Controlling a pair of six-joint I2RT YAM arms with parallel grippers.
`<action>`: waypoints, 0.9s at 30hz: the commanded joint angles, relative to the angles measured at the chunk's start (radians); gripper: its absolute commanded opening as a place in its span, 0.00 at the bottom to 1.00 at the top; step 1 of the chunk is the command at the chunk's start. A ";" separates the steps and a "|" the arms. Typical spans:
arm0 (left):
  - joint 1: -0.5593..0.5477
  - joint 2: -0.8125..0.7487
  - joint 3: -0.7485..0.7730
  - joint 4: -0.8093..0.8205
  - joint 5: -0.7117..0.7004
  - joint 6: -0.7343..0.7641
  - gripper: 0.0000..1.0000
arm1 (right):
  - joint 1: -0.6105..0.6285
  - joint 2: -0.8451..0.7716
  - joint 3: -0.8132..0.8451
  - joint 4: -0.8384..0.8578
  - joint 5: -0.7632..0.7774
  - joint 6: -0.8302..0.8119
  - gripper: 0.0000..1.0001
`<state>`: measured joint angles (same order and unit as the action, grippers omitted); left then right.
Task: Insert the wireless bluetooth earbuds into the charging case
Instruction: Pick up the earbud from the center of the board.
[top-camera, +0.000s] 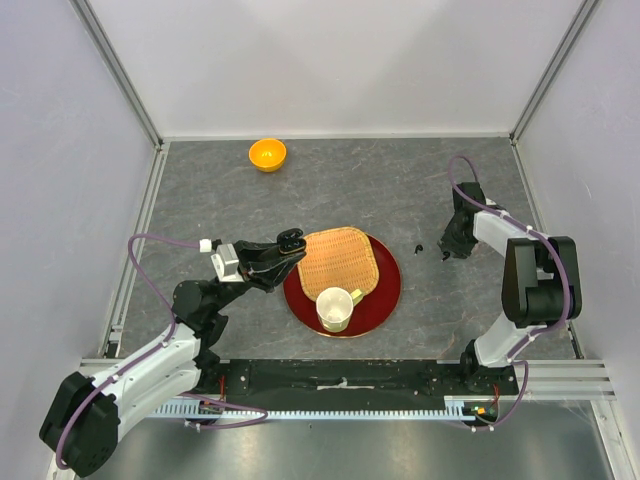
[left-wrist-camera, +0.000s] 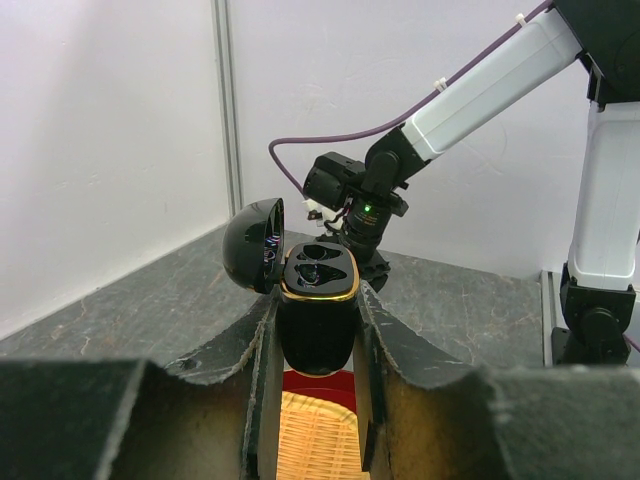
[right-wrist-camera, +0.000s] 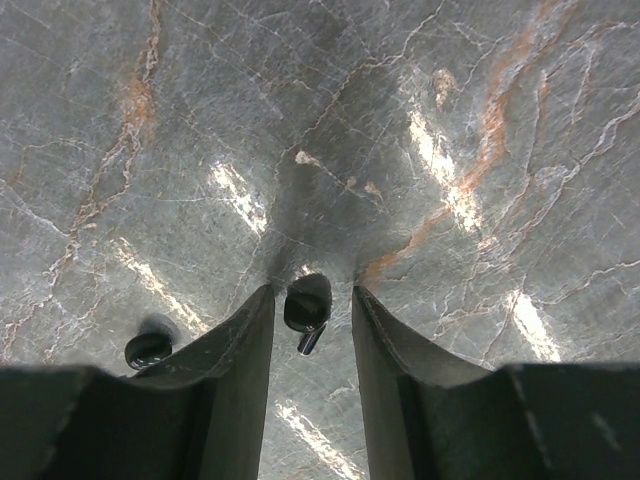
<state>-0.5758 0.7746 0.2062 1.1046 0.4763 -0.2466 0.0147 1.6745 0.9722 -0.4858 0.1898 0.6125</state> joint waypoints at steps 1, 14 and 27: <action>-0.002 0.002 0.001 0.035 -0.022 0.038 0.02 | -0.002 0.011 0.010 0.015 0.011 -0.013 0.43; -0.001 -0.003 -0.007 0.032 -0.025 0.038 0.02 | 0.005 0.024 0.016 0.009 0.017 -0.014 0.42; -0.002 -0.009 -0.011 0.028 -0.033 0.038 0.02 | 0.022 0.013 0.020 0.000 0.013 -0.011 0.42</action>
<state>-0.5755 0.7757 0.2054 1.1007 0.4717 -0.2462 0.0235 1.6825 0.9730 -0.4862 0.1921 0.6033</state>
